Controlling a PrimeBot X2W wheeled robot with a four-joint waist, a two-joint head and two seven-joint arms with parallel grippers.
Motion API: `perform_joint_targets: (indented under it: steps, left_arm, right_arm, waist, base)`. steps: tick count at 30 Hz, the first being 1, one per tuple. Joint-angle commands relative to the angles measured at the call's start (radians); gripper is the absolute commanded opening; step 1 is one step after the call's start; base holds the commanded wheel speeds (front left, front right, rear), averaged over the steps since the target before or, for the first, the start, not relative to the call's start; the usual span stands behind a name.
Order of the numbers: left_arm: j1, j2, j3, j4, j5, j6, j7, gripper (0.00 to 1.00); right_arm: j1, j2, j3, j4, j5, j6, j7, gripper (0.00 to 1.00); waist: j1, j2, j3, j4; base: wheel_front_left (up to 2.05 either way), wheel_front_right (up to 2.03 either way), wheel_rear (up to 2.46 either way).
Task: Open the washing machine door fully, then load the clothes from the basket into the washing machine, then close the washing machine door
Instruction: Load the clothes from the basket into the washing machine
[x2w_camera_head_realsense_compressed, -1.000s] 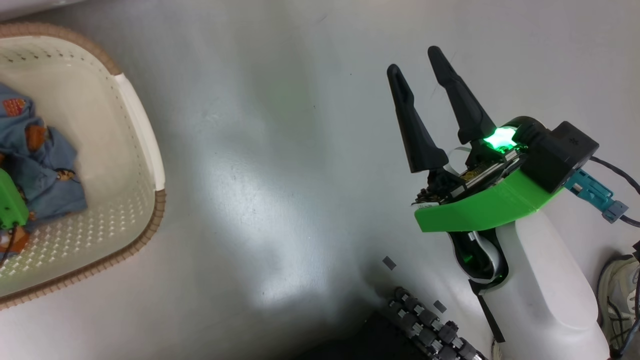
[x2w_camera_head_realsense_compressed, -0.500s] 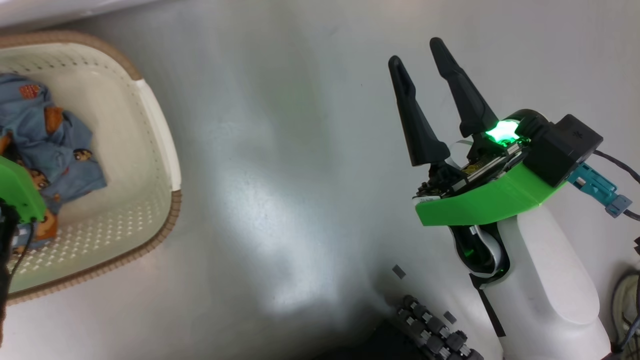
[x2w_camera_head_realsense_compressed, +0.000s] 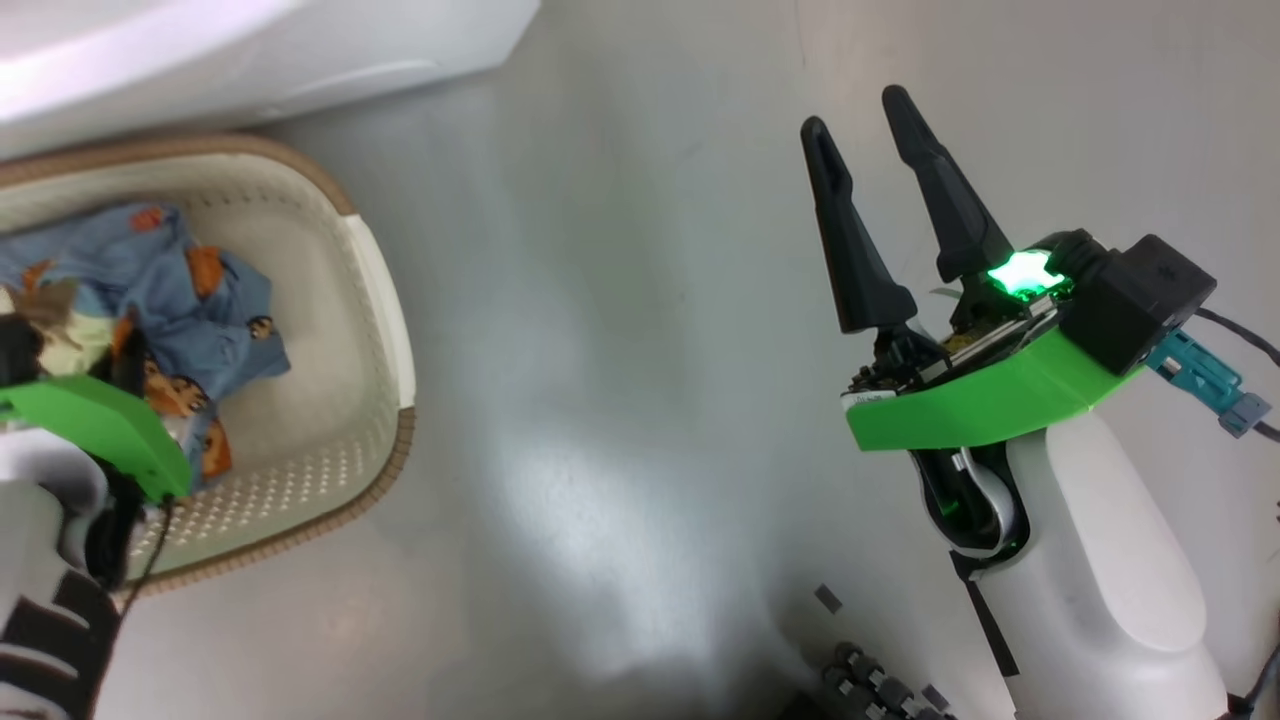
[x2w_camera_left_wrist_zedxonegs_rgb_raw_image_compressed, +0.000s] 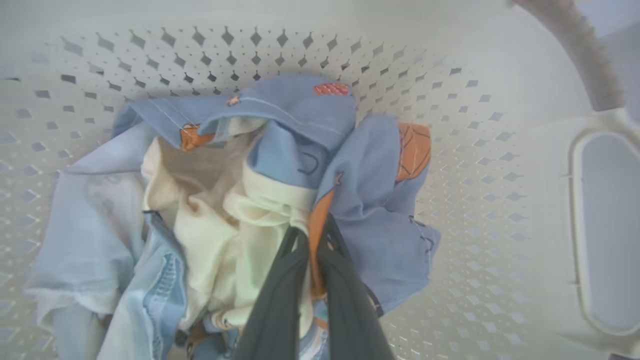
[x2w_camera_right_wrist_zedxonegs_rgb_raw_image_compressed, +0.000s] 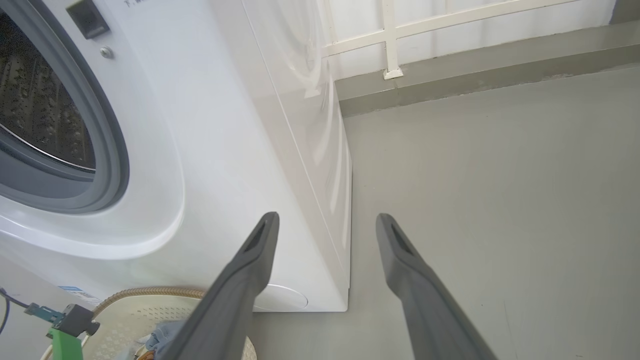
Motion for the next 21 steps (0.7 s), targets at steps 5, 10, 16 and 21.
perform_joint_targets:
  steps: [5,10,16,21]
  left_arm:
    - [0.072,0.048,-0.018,-0.071,-0.044,-0.003,-0.033,0.00]
    - [0.117,0.052,-0.048,-0.122,-0.078,-0.003,-0.063,0.00]
    - [0.185,0.045,-0.060,-0.177,-0.111,-0.003,-0.100,0.00]
    - [0.229,0.038,-0.057,-0.220,-0.107,-0.002,-0.119,0.00]
  right_arm:
    - [0.077,0.006,0.005,-0.006,-0.012,0.002,-0.005,1.00]
    - [0.106,0.006,-0.001,0.008,-0.021,0.002,-0.005,1.00]
    - [0.150,0.006,-0.017,0.030,-0.042,0.002,-0.005,1.00]
    - [0.178,0.004,-0.024,0.045,-0.057,0.002,-0.005,1.00]
  waist:
    - [0.0000,0.0000,-0.113,0.039]
    - [0.0000,0.0000,-0.187,0.053]
    - [0.0000,0.0000,-0.290,0.072]
    - [0.0000,0.0000,-0.356,0.088]
  base:
    - [0.00,0.00,0.00]
    - [0.00,0.00,0.00]
    - [0.00,0.00,0.00]
    - [0.00,0.00,0.00]
